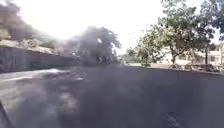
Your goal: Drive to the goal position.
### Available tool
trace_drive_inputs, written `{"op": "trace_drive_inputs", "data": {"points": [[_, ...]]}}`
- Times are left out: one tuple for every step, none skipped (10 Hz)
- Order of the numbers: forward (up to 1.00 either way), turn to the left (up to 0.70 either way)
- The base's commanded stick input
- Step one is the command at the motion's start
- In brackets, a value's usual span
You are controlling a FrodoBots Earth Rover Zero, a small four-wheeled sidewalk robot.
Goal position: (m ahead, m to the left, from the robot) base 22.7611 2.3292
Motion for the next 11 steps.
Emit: {"op": "trace_drive_inputs", "data": {"points": [[1.0,0.11],[1.0,0.22],[1.0,0.0],[1.0,0.0],[1.0,0.0],[1.0,0.0],[1.0,0.0],[1.0,0.0],[1.0,0.0],[1.0,0.03],[1.0,0.14]]}}
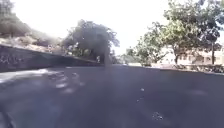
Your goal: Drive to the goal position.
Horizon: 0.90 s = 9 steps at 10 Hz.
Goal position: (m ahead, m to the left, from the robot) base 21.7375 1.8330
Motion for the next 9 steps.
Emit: {"op": "trace_drive_inputs", "data": {"points": [[1.0,0.25],[1.0,0.0],[1.0,0.0],[1.0,0.04],[1.0,0.15],[1.0,0.26],[1.0,0.0],[1.0,0.0],[1.0,0.0]]}}
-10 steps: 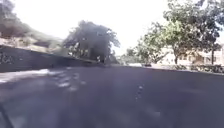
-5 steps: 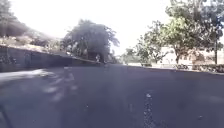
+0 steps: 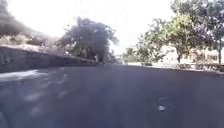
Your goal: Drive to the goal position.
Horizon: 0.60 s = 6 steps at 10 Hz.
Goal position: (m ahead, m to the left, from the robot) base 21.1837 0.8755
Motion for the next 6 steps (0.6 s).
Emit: {"op": "trace_drive_inputs", "data": {"points": [[1.0,0.0],[1.0,0.0],[1.0,0.0],[1.0,0.0],[1.0,0.0],[1.0,0.0]]}}
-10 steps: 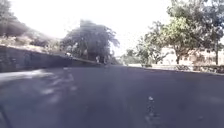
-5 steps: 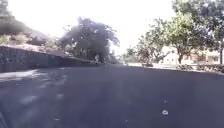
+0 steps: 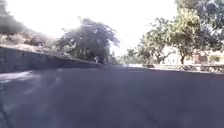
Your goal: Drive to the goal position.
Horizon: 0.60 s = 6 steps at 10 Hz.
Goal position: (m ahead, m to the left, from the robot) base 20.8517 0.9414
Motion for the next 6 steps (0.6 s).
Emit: {"op": "trace_drive_inputs", "data": {"points": [[1.0,0.0],[1.0,0.0],[1.0,0.0],[1.0,0.0],[1.0,0.0],[1.0,0.0]]}}
